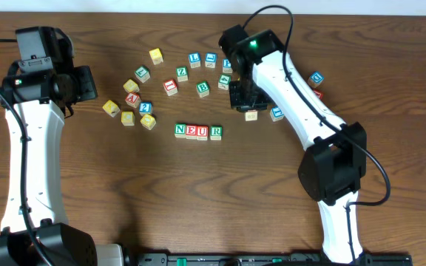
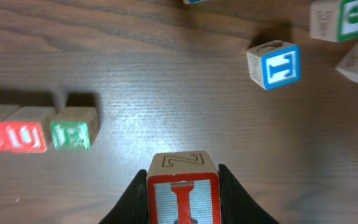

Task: Spell out NEURIPS
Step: 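Carry the red I block forward and lower it right of the R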

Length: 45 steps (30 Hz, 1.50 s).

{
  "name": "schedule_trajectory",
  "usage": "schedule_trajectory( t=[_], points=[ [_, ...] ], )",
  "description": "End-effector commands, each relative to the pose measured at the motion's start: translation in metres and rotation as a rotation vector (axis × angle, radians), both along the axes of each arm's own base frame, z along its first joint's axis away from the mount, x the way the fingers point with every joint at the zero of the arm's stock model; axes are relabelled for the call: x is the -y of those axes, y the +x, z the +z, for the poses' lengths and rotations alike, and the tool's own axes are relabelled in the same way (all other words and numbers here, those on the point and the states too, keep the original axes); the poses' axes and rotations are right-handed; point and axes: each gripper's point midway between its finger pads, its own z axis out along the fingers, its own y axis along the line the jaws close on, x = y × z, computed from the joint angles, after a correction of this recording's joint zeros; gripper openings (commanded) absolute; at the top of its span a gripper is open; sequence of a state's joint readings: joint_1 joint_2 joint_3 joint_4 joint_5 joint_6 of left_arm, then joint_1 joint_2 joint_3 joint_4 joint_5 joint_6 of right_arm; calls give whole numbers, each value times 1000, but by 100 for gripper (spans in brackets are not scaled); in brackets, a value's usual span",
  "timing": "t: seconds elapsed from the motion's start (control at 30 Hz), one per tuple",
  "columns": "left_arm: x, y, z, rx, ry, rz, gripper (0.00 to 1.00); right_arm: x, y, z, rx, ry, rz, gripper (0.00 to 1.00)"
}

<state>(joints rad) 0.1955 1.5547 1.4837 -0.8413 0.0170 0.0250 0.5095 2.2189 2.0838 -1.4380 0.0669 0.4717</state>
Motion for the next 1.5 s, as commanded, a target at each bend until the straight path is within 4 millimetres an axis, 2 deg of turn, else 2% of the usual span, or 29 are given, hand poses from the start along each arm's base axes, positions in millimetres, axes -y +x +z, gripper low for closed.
schedule_trajectory(
  t=[0.0, 0.3, 0.47, 0.87, 1.0, 1.3, 1.47],
  points=[
    [-1, -1, 10, 24, 3, 6, 55, -9, -7, -22, -15, -12, -31, 1],
    [-1, -1, 10, 23, 3, 6, 55, -20, -23, -59, -28, -33, -33, 1],
    [-1, -1, 9, 21, 3, 6, 55, -22, -27, -70, -31, -35, -52, 1],
    [-1, 2, -2, -7, -5, 5, 55, -37, -24, -74, 11, -6, -69, 1],
    [-1, 2, -2, -7, -5, 5, 55, -44, -24, -82, 30, 9, -65, 2],
    [-1, 2, -2, -7, -5, 5, 55, -41, -31, -92, 14, -3, -61, 3],
    [-1, 2, -2, -7, -5, 5, 55, -46, -31, -95, 22, 9, -54, 5]
  ],
)
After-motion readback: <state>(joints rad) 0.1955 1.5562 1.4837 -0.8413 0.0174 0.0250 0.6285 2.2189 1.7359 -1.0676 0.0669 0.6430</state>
